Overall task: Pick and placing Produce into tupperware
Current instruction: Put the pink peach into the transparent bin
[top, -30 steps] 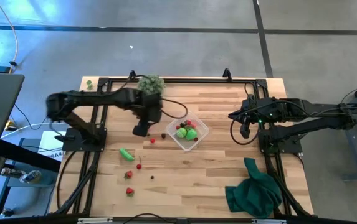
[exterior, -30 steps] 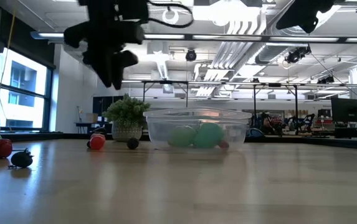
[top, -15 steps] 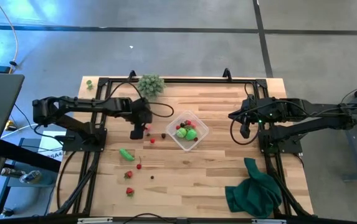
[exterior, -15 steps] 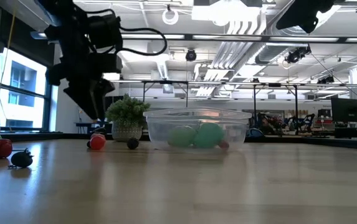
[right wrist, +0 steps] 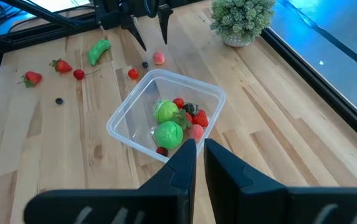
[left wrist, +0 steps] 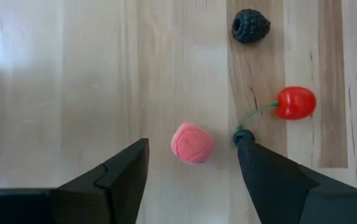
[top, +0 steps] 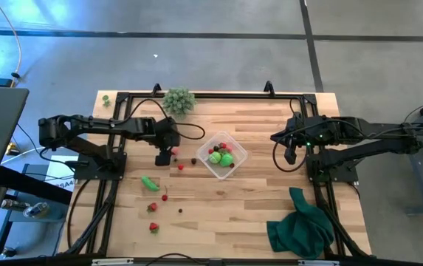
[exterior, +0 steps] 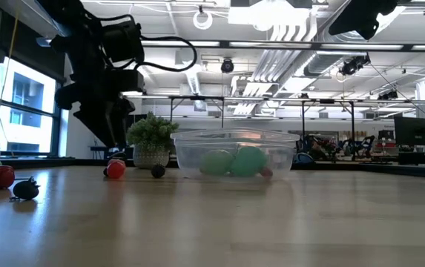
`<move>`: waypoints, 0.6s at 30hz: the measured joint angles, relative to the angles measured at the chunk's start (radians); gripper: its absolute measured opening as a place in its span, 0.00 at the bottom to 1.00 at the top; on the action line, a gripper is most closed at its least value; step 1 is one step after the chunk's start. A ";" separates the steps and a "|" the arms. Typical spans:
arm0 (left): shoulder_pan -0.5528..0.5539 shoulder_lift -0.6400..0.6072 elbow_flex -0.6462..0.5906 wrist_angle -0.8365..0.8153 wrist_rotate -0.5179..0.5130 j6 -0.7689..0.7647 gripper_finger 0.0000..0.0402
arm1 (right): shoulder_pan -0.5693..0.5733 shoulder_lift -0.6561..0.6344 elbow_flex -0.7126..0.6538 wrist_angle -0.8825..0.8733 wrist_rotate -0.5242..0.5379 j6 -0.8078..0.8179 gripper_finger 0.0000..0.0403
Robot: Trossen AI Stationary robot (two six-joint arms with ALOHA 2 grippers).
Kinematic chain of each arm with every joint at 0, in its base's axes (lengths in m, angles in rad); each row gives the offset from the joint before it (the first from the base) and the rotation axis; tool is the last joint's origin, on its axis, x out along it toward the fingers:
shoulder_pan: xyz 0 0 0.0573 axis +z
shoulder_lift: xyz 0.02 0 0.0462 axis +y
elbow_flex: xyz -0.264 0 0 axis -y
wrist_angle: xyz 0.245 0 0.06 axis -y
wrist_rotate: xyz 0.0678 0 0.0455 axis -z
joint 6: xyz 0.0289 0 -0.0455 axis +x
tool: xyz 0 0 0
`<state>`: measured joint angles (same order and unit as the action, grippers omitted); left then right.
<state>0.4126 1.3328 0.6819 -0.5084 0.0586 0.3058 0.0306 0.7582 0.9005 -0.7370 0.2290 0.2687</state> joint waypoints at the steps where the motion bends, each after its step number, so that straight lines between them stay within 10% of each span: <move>1: 0.000 0.007 0.000 0.001 0.000 0.000 0.60 | 0.000 0.000 0.000 0.000 0.000 0.000 0.06; 18: 0.000 0.142 0.000 0.045 0.023 0.001 0.59 | 0.000 0.000 0.000 0.000 0.000 0.000 0.06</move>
<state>0.4126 1.4751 0.6819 -0.4631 0.0818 0.3071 0.0307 0.7582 0.9005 -0.7368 0.2291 0.2687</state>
